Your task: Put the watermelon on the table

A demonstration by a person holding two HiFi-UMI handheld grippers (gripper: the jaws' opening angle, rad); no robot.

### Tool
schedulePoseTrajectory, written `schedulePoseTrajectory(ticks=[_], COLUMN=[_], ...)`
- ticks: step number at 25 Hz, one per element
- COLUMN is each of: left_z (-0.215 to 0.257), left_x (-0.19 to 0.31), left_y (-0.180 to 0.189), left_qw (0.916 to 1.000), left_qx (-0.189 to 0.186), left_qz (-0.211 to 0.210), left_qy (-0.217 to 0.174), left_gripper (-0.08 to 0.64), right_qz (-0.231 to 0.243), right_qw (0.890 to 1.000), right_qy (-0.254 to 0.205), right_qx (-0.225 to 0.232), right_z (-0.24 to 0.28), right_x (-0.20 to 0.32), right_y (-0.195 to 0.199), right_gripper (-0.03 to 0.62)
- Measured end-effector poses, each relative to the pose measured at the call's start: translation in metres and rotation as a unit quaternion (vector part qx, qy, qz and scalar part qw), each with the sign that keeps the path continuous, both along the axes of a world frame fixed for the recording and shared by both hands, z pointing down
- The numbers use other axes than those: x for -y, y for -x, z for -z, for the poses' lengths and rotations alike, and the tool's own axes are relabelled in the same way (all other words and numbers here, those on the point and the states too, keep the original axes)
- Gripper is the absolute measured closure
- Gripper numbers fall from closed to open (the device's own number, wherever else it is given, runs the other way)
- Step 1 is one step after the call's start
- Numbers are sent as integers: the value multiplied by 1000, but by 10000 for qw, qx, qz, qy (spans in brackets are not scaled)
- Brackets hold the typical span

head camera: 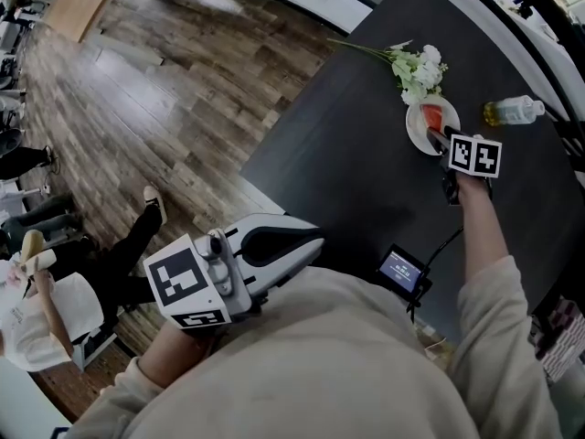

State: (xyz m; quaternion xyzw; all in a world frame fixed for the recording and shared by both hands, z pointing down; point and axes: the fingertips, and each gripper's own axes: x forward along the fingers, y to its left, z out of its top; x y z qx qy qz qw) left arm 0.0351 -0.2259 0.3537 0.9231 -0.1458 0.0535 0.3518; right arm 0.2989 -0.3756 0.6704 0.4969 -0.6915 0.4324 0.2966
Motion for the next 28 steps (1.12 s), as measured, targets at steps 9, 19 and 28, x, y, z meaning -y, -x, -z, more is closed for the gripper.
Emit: schedulePoseTrajectory(ticks=[9, 19, 28], left_z=[12, 33, 59], left_x=[-3, -4, 1], left_y=[-1, -12, -41], left_qw=[9997, 9958, 9850], left_qx=[-36, -222, -442], left_qz=[-186, -730, -1454], left_qy=[-148, -512, -813], left_gripper=[554, 554, 554], right_qz=[-176, -572, -832], right_qw=[9997, 9966, 9881], right_qy=[-160, -583, -1146], right_qx=[16, 138, 607], right_z=[22, 74, 143], right_x=[-6, -31, -81], right_y=[-5, -15, -30], right_gripper=[377, 377, 382])
